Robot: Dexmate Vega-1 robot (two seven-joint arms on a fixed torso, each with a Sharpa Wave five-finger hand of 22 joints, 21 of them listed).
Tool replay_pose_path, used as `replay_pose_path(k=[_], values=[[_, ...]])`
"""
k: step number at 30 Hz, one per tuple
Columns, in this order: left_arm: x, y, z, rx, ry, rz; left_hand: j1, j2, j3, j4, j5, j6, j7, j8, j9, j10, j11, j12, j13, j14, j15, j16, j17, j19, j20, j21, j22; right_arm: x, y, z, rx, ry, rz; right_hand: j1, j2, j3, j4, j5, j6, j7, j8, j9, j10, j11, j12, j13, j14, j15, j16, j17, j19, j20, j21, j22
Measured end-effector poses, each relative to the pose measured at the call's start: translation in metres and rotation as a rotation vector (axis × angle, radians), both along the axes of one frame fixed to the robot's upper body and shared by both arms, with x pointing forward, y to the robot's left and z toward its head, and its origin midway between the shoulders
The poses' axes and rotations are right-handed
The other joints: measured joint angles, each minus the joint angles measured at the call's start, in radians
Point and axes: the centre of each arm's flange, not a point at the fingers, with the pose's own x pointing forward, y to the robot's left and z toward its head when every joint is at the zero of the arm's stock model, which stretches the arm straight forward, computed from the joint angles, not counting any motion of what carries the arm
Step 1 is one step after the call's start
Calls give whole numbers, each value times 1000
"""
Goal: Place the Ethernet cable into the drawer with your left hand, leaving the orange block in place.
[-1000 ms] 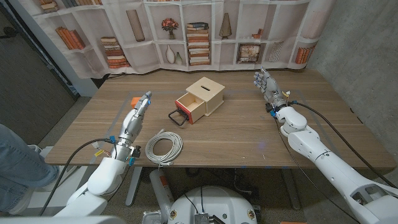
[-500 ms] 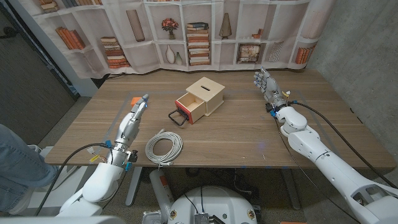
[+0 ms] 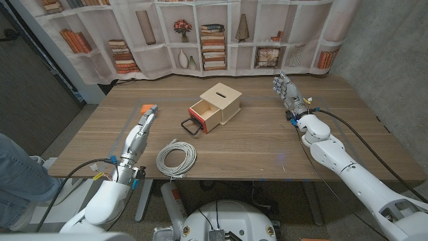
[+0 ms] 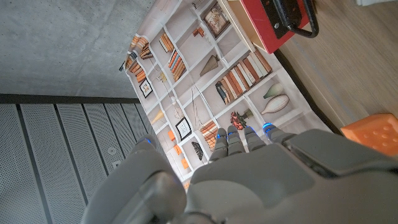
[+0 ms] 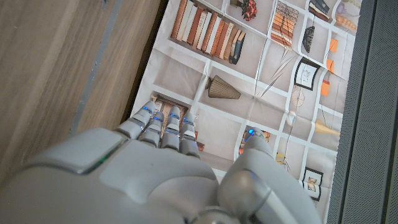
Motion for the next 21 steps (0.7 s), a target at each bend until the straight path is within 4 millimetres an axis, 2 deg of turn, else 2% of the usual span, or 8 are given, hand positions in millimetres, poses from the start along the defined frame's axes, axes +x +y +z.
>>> replay_pose_path(k=[21], values=[[-17,3,-13,-2,-13,29,8,3,0,0,2,21,-4,8,0,18,-11,0,0,10,0,0,0,-5,5,0,0,2,2,0,-1,3,5,4,4,0,0,0,0,0,0,0,0,0,0,0,0,0,0,0,6,-6,0,0]])
